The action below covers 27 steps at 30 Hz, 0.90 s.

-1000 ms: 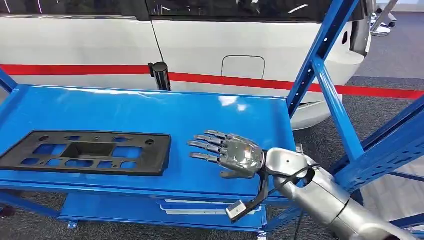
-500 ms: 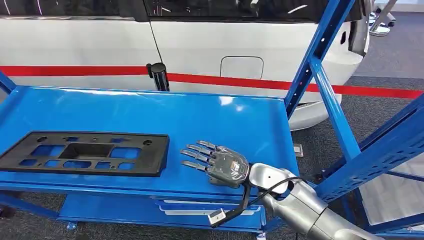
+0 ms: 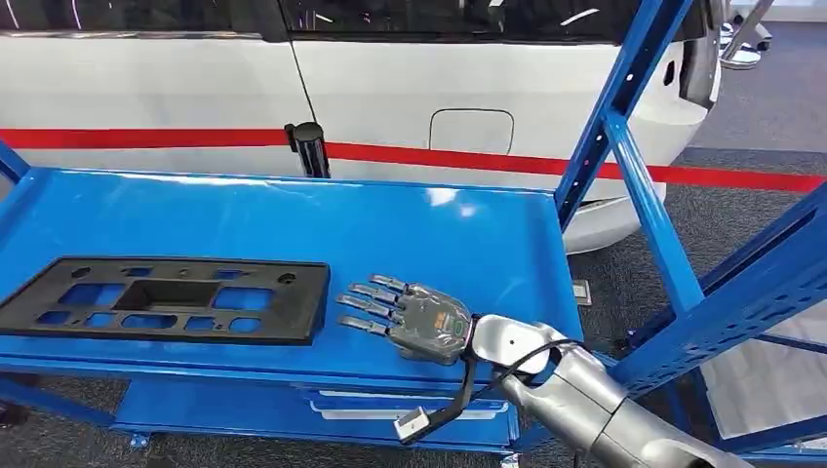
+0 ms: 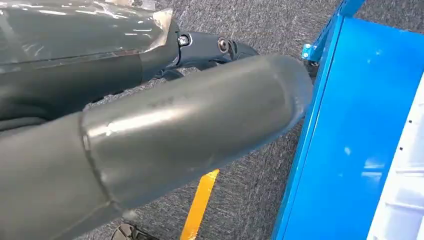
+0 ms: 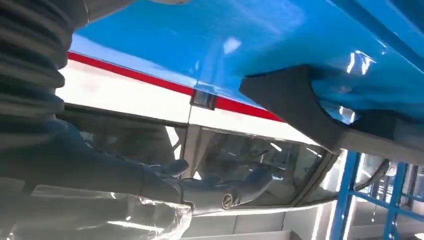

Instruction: Take the parts from the cabinet and place them on the table.

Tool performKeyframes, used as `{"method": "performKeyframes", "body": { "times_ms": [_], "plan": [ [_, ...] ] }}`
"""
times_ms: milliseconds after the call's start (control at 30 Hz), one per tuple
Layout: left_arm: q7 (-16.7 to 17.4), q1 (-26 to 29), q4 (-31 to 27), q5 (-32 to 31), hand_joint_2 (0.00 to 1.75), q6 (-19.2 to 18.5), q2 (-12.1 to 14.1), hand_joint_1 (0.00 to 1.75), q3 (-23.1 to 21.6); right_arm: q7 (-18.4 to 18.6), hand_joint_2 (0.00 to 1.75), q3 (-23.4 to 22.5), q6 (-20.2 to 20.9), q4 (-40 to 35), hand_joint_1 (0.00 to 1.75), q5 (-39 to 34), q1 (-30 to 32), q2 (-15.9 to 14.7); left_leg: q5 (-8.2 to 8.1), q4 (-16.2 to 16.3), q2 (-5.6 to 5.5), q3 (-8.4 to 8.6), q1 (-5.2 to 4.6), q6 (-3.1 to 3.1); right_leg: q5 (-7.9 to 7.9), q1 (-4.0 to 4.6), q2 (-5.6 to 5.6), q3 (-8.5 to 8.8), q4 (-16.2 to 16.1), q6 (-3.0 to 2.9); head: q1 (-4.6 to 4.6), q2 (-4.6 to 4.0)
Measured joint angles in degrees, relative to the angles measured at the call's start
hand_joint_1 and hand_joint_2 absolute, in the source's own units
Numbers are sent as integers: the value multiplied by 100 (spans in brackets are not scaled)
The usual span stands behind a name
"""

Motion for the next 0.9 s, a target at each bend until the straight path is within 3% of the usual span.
{"method": "performKeyframes", "body": {
  "times_ms": [900],
  "plan": [
    [48, -9, 0, -4, 0, 59, -35, 0, -77, 197, 175, 470, -212, 529, 0, 122, -97, 835, 0, 0, 0, -1, 3, -1, -2, 0, 0, -2, 1, 0, 0, 0]
  ]
}}
